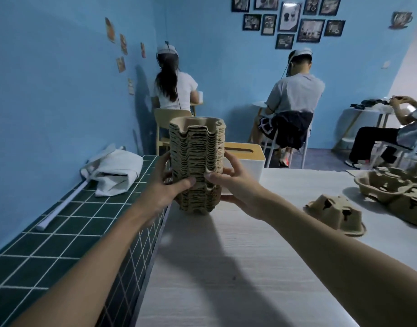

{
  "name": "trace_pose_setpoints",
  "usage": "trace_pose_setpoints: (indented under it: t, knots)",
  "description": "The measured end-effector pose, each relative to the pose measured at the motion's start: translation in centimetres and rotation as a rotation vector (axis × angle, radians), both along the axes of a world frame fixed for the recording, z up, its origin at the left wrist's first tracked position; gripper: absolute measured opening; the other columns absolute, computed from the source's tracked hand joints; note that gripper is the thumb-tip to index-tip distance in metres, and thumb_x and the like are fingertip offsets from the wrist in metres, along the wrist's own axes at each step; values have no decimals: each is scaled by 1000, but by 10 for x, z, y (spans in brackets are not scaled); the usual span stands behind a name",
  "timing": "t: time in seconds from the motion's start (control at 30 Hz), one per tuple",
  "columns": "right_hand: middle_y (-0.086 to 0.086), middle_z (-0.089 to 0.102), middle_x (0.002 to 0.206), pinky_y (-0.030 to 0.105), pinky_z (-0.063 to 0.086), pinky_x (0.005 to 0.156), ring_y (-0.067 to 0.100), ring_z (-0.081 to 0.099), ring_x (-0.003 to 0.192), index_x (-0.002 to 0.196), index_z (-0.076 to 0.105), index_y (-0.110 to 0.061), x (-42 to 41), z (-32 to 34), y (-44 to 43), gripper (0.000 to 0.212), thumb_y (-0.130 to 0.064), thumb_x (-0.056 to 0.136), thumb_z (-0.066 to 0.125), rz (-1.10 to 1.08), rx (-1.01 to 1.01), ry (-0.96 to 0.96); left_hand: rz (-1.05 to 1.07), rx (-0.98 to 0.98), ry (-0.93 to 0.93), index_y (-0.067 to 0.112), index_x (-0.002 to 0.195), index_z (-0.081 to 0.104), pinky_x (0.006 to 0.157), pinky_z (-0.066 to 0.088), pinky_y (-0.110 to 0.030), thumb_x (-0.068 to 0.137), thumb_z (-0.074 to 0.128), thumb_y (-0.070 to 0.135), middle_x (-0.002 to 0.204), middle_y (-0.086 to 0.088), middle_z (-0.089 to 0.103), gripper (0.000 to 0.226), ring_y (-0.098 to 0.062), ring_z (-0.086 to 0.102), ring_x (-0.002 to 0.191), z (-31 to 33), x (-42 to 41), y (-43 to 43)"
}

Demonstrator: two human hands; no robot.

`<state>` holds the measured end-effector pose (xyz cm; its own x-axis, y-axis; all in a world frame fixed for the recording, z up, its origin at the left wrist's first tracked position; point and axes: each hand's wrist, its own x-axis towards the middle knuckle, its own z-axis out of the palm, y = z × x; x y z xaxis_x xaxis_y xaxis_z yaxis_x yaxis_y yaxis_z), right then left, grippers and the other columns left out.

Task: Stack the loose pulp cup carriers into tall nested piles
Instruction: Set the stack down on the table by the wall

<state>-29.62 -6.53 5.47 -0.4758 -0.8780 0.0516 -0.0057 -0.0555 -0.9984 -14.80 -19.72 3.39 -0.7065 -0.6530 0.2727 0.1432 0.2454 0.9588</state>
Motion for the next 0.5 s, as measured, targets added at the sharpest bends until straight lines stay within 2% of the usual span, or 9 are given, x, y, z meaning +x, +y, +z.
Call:
trace_pose_setpoints:
  t: [0.17,0.33,0.4,0.5]
  knots:
    - [5,63,127,36,57,75,18,67,105,145,33,-40,0,-4,-12,78,-17,85,75,-24,-22,-1,0,3,-2,38,147,35,97,54,-51,70,79,35,131,-4,62,89,-21,59,122,-3,-3,-9]
    - [6,56,134,35,58,75,22,65,110,145,34,-41,0,-7,-12,79,-20,83,77,-30,-28,1,5,1,-5,37,146,35,94,57,-49,72,78,36,130,-3,61,86,-21,59,121,-4,-2,-9]
    - [4,54,136,39,57,84,22,62,115,145,35,-39,0,-9,-9,77,-20,83,77,-33,-8,24,11,-12,-18,36,143,37,94,57,-46,73,76,38,131,-2,60,81,-19,59,121,-3,0,-4]
    - [4,52,137,46,45,105,23,55,122,145,36,-34,3,-10,6,73,-24,85,76,-59,76,111,79,-60,-56,32,141,40,98,53,-41,78,78,39,130,1,60,74,-17,59,120,-8,8,6]
